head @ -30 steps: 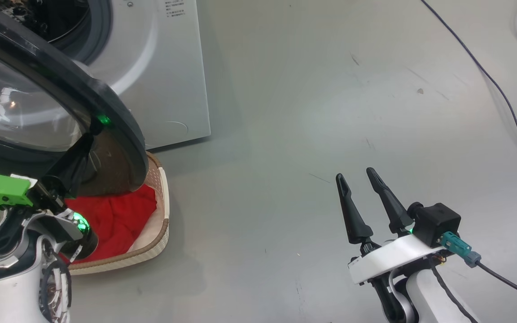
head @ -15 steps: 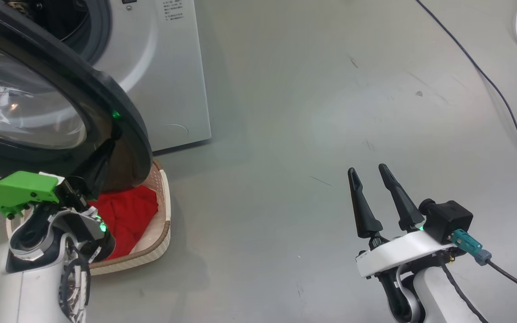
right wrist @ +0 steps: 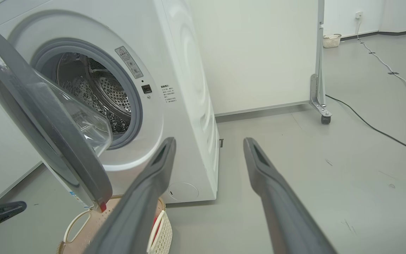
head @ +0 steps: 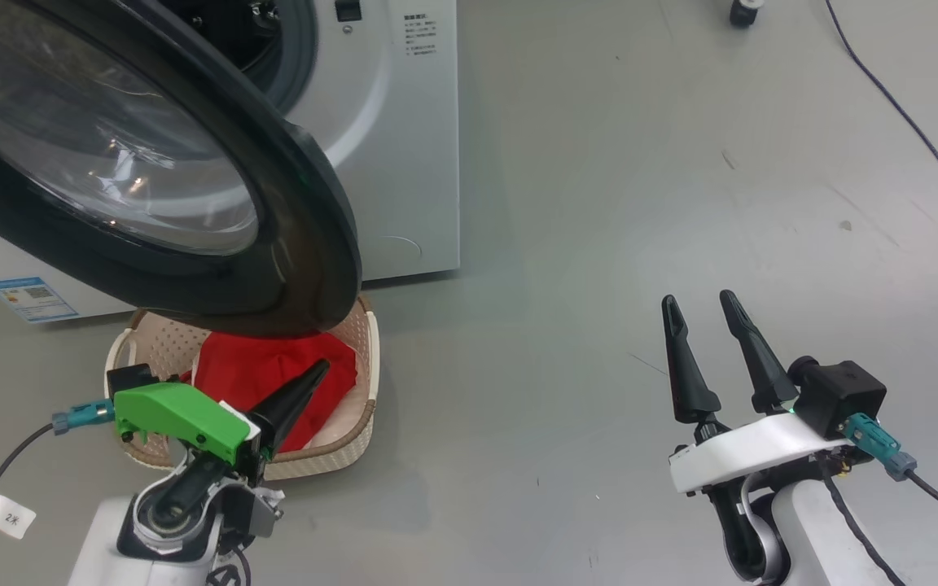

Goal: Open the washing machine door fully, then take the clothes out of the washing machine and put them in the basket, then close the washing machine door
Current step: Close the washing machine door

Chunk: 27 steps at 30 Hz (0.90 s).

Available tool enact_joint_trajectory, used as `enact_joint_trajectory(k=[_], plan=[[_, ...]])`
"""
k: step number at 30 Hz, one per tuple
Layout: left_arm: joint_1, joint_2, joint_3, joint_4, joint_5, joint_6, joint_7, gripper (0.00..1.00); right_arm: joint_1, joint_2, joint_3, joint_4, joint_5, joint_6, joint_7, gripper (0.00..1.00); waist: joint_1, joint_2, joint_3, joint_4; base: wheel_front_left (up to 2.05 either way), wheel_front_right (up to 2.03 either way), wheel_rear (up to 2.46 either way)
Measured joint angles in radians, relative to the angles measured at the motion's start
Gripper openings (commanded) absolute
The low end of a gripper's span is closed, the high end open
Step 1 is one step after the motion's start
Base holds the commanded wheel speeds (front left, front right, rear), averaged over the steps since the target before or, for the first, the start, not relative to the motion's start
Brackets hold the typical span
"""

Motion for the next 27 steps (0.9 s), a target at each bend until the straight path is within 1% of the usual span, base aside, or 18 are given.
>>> enact_joint_trajectory(k=[2, 5, 6, 7, 8, 9, 15, 22, 27], plan=[[0.019, 0.014, -0.022, -0.009, 0.032, -0.032, -0.001, 0.00, 0.009, 0.000, -0.010, 0.000, 0.000, 0.000, -0.005, 1.00, 0.0000, 0.0000, -0.010, 0.021, 0.00, 0.00, 0.00], [0.036, 0.049, -0.052, -0.026, 0.119, -0.080, -0.028, 0.00, 0.025, -0.001, -0.021, 0.001, -0.001, 0.000, -0.005, 1.00, 0.0000, 0.0000, -0.026, 0.054, 0.00, 0.00, 0.00], [0.036, 0.049, -0.052, -0.026, 0.119, -0.080, -0.028, 0.00, 0.025, -0.001, -0.021, 0.001, -0.001, 0.000, -0.005, 1.00, 0.0000, 0.0000, -0.026, 0.054, 0.00, 0.00, 0.00], [0.042, 0.074, -0.062, -0.038, 0.180, -0.097, -0.064, 0.00, 0.031, -0.002, -0.026, 0.001, -0.003, 0.000, -0.005, 1.00, 0.0000, 0.0000, -0.037, 0.076, 0.00, 0.00, 0.00], [0.042, 0.074, -0.062, -0.038, 0.180, -0.097, -0.064, 0.00, 0.031, -0.002, -0.026, 0.001, -0.003, 0.000, -0.005, 1.00, 0.0000, 0.0000, -0.037, 0.076, 0.00, 0.00, 0.00], [0.046, 0.089, -0.064, -0.049, 0.219, -0.106, -0.087, 0.00, 0.034, -0.002, -0.029, 0.001, -0.005, 0.000, -0.005, 1.00, 0.0000, 0.0000, -0.042, 0.087, 0.00, 0.00, 0.00], [0.081, 0.172, -0.083, -0.109, 0.431, -0.111, -0.242, 0.00, 0.044, -0.001, -0.035, 0.004, -0.009, 0.000, -0.005, 1.00, 0.0000, 0.0000, -0.079, 0.141, 0.00, 0.00, 0.00], [0.132, 0.179, -0.075, -0.173, 0.558, -0.111, -0.442, 0.00, 0.061, -0.001, -0.037, 0.002, -0.013, 0.001, -0.005, 1.00, 0.0000, 0.0000, -0.107, 0.182, 0.00, 0.00, 0.00], [0.179, 0.210, -0.101, -0.187, 0.677, -0.111, -0.555, 0.00, 0.063, 0.000, -0.036, 0.001, -0.018, 0.002, -0.005, 1.00, 0.0000, 0.0000, -0.112, 0.190, 0.00, 0.00, 0.00]])
